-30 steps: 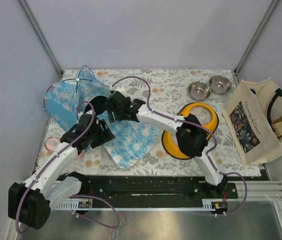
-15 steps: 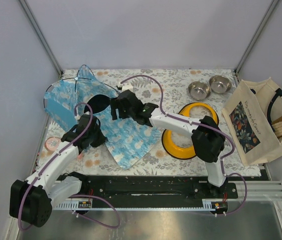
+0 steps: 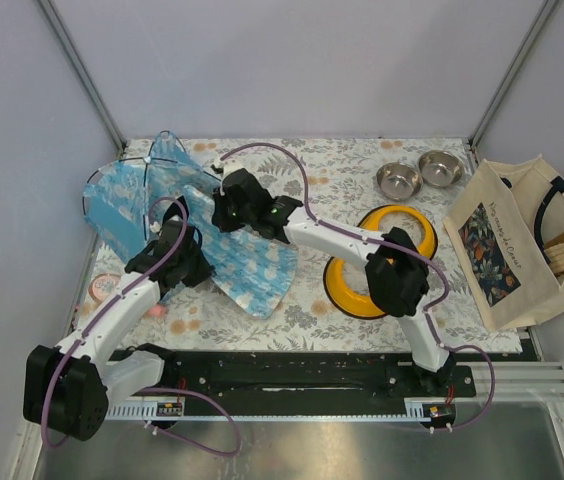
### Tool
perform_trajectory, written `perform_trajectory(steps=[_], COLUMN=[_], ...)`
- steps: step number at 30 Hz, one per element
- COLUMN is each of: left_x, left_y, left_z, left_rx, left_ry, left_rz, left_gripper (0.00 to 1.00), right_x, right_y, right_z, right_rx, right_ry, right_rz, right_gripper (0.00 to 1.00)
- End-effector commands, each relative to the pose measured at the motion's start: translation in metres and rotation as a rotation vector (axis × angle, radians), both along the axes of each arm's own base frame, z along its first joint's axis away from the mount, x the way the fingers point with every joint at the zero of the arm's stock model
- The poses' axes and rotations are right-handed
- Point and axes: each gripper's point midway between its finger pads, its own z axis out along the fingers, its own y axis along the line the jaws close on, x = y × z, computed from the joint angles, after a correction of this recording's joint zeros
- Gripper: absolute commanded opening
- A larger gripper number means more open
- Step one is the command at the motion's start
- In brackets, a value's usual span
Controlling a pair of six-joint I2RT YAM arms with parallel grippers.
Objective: Set up the pet tent
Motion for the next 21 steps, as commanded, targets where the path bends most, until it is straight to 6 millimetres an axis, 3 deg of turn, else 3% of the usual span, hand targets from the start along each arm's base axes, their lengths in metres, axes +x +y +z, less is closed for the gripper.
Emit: perform_trajectory(steps=[1,7,12,17,21], left_x=[0.026,0.033,0.036,0.036,0.048], left_y=[-0.015,-0.018,-0.015,-0.008,-0.005], left_z=[0.032,0.036,0.033,0.031,0.045], left_rx=[-0.06,-0.072,-0.062,-0.049,-0.072], left_ry=[-0.093,-0.089,-0.077,-0.076,-0.157], left_rz=[-0.027,-0.026,-0.014,0.01,0.035], left_gripper=[0.0,0.0,0.0,0.0,0.0], right_x=[-0.008,0.012,0.033,0.04,0.038], right_y=[0.028,0.027,0.023,0.019,0.022], right_z=[-0.012,-0.047,-0.055,-0.066,-0.07], right_rx=[-0.027,-0.175,-0.22,-0.244,-0.24], right_ry=[0.055,0.114,0.109,0.102,0.089], right_rz=[0.111,0.02,-0.095,-0.136,-0.108], right_gripper=[0.0,0.0,0.0,0.11,0.21])
